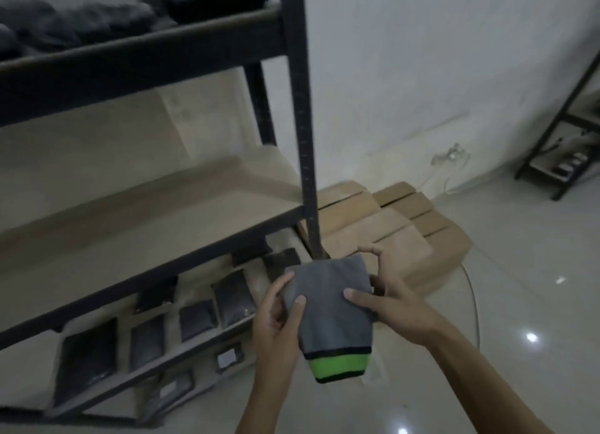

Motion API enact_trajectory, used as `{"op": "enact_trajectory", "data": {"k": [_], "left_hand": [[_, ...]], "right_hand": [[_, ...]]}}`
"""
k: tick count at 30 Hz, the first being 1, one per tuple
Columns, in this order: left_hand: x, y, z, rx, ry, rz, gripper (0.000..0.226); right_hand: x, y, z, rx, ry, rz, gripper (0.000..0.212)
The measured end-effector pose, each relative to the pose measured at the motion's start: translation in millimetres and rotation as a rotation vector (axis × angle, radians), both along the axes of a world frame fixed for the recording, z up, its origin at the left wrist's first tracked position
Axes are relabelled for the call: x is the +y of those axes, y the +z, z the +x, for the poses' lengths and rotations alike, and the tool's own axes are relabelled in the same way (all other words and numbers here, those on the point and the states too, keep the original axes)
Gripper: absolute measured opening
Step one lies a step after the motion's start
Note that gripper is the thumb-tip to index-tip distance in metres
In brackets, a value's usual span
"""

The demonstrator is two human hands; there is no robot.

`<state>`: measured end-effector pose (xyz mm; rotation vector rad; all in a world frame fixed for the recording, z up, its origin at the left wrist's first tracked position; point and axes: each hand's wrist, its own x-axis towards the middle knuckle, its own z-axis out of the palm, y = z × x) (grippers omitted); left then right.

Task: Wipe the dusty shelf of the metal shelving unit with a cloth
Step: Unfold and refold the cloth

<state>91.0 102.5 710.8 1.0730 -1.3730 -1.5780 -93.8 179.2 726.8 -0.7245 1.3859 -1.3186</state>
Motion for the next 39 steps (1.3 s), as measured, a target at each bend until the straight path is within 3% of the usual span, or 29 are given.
{"op": "enact_trajectory", "data": {"k": [4, 9, 13, 17, 20, 22, 25, 28, 30, 32, 36, 39], "left_hand": [[36, -45, -28, -0.073, -0.120, 0.192, 0.028], [67, -140, -42, -0.165, -0.393, 0.350, 0.090], [87, -235, -61, -0.213, -0.513, 0.552, 0.115], [102, -334, -85, -0.295, -0.514, 0.500, 0.086], [102, -404, -93, -0.333, -0.508, 0.486, 0.087], [99, -439, -98, -0.346, -0.494, 0.459, 0.091], [95, -501, -102, -0.328, -0.481, 0.494, 0.100], [84, -576, -107, -0.307, -0.431, 0.569, 0.083], [67, -626, -111, -0.312, -0.378, 0.596, 0.073], [44, -675, -121, -0.339, -0.379, 0.573, 0.075], [-1, -754, -151, -0.375, -0.304, 0.535, 0.081], [-22, -809, -174, -0.407, -0.183, 0.539, 0.063]], "right_hand": [[47, -48, -36, 0.045, -0.062, 0.024, 0.042], [86, -146, -48, -0.090, -0.274, 0.210, 0.032], [108, -255, -56, -0.266, -0.415, 0.442, 0.018], [113, -361, -49, -0.410, -0.537, 0.603, 0.014], [109, -430, -47, -0.429, -0.495, 0.620, 0.038], [108, -463, -50, -0.429, -0.440, 0.572, 0.037], [109, -532, -52, -0.336, -0.381, 0.559, 0.038], [109, -610, -57, -0.328, -0.381, 0.585, 0.044], [102, -657, -65, -0.288, -0.363, 0.595, 0.033], [86, -698, -78, -0.223, -0.350, 0.597, 0.022], [37, -775, -110, -0.076, -0.329, 0.575, 0.027], [7, -821, -133, 0.046, -0.313, 0.581, 0.030]]}}
